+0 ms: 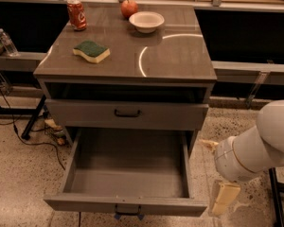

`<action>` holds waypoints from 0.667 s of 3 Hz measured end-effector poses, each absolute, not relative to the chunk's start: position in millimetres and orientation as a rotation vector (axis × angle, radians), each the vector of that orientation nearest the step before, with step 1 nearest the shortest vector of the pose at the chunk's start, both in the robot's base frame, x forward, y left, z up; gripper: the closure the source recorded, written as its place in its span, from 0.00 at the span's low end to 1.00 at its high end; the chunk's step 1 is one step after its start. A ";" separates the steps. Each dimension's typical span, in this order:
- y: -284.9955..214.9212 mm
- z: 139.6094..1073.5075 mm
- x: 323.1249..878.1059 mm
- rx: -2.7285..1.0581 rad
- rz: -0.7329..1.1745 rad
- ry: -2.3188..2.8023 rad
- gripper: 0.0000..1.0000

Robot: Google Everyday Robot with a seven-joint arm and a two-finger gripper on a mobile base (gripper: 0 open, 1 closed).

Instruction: Close middle drawer

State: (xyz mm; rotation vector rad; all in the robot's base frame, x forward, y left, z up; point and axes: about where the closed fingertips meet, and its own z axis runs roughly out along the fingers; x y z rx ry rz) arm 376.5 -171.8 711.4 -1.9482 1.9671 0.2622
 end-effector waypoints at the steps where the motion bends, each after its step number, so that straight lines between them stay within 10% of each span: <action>1: -153.9 687.1 378.1 -1.933 0.273 1.946 0.00; 2: -101.4 608.4 382.2 -1.954 0.315 1.879 0.00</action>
Offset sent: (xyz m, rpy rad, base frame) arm 0.0286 0.1127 -0.1639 0.0948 -0.0866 0.0493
